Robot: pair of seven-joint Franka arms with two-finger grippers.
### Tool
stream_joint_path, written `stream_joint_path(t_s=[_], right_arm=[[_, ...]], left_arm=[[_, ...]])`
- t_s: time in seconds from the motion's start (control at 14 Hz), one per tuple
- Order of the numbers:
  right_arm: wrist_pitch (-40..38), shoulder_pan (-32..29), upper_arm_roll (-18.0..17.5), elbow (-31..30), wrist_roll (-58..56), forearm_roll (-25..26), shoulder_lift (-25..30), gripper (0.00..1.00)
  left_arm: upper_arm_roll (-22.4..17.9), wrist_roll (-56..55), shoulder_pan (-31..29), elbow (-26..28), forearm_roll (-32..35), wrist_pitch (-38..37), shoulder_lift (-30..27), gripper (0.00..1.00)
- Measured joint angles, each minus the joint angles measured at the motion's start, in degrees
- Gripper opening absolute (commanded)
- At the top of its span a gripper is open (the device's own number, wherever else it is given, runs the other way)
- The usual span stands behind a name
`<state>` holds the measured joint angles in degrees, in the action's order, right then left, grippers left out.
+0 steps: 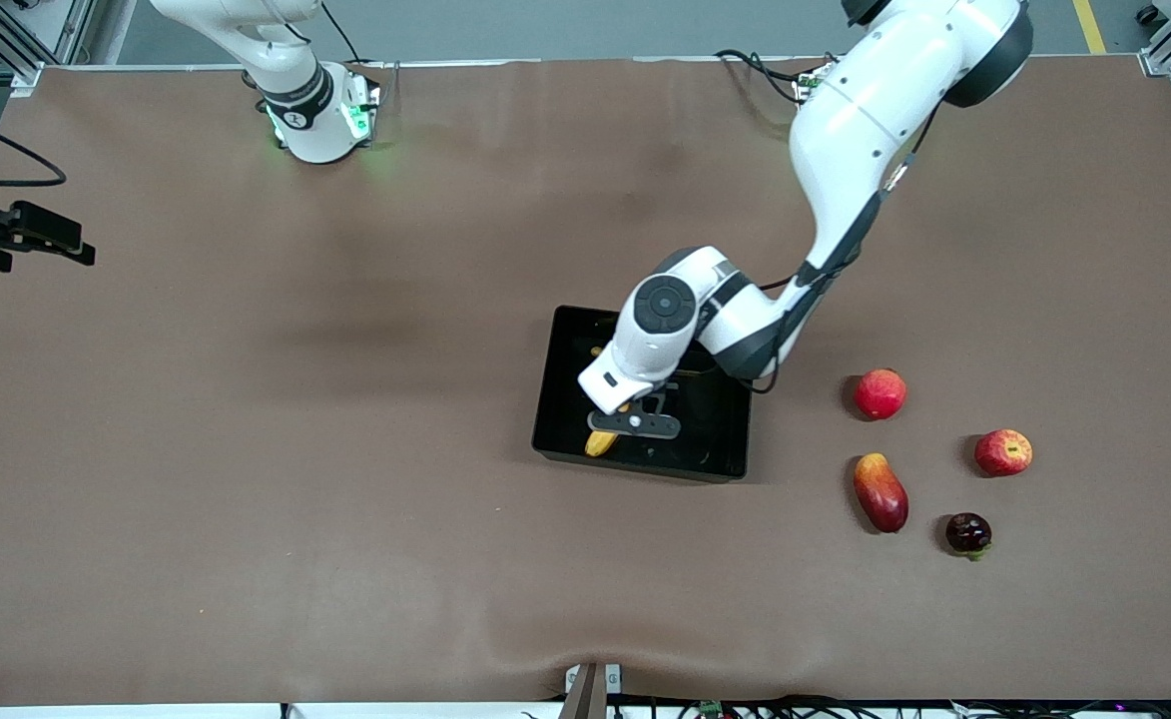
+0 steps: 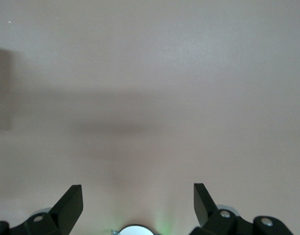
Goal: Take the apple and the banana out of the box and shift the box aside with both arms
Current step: 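Lower the left gripper and grasp the yellow banana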
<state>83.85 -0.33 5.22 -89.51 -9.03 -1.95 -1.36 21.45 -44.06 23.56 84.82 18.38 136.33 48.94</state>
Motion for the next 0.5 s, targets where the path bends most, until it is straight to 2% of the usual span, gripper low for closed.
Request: stream_joint_path(t_s=[0.29,0.36,0.43,0.5], right_arm=[[0.2,0.3,-0.1,-0.1,0.0,0.0,-0.2,1.00],[0.2,0.3,-0.1,-0.1,0.0,0.0,-0.4,1.00],[0.2,0.3,0.0,-0.2,0.0,0.0,-0.5,1.00],[0.2,0.3,0.0,-0.2,0.0,0.0,-0.7,1.00]], left_arm=[[-3.6,-0.9,5.4,-0.8,0.0,1.3,2.1,0.98],[-3.7,-0.9,5.8,-1.0,0.0,1.3,2.1,0.75],[-3.8,-0.9,5.9,-1.0,0.0,1.3,2.1,0.62],[-3.8,-0.9,5.9,-1.0,0.0,1.3,2.2,0.56]])
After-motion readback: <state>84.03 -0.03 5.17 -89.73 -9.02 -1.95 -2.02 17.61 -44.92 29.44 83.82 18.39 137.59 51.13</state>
